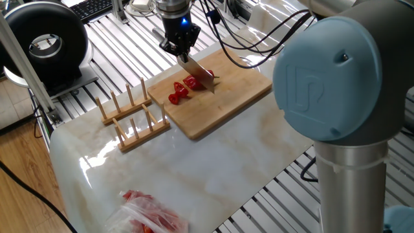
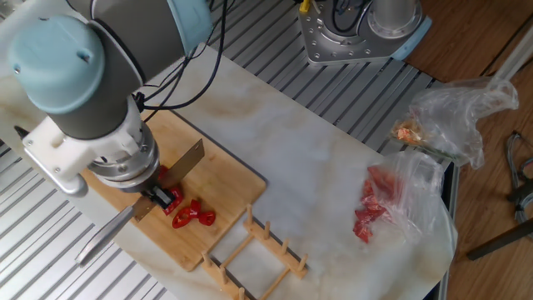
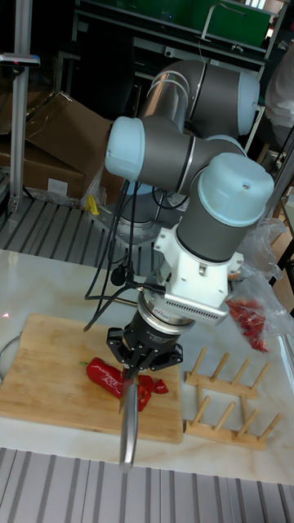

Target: Chop the chili peppers

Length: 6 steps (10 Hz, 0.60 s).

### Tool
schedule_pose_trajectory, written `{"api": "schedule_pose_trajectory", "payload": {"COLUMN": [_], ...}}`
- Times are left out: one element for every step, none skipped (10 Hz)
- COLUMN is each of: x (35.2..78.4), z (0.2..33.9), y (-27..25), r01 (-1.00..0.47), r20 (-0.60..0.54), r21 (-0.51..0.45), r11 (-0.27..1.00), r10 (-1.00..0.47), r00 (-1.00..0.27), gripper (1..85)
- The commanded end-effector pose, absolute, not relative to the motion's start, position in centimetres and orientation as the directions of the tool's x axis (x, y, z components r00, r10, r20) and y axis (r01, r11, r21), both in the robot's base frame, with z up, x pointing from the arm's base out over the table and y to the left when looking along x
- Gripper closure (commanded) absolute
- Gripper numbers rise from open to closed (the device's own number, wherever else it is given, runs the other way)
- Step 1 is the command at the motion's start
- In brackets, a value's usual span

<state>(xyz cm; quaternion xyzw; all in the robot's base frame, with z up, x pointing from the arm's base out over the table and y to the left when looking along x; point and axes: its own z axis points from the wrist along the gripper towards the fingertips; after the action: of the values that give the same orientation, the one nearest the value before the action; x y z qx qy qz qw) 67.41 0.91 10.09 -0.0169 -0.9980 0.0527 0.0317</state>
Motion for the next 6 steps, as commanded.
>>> {"api": "schedule_pose_trajectory", "payload": {"x": [67.06, 67.14, 67.16, 67.23, 67.27, 67.46], "z": [9.89, 9.72, 9.55, 9.43, 9.37, 9.3], "y": [1.33, 1.12, 0.98, 0.84, 0.82, 0.94], "r01": [0.026, 0.02, 0.018, 0.017, 0.018, 0.021], "r20": [0.07, 0.067, 0.064, 0.059, 0.058, 0.051], "r21": [-0.111, -0.112, -0.11, -0.11, -0.11, -0.106], "r11": [0.993, 0.994, 0.994, 0.994, 0.994, 0.994], "r10": [0.034, 0.027, 0.025, 0.023, 0.025, 0.027], "r00": [-0.997, -0.997, -0.998, -0.998, -0.998, -0.998], "gripper": [84.3, 84.3, 84.3, 84.3, 84.3, 84.3]}}
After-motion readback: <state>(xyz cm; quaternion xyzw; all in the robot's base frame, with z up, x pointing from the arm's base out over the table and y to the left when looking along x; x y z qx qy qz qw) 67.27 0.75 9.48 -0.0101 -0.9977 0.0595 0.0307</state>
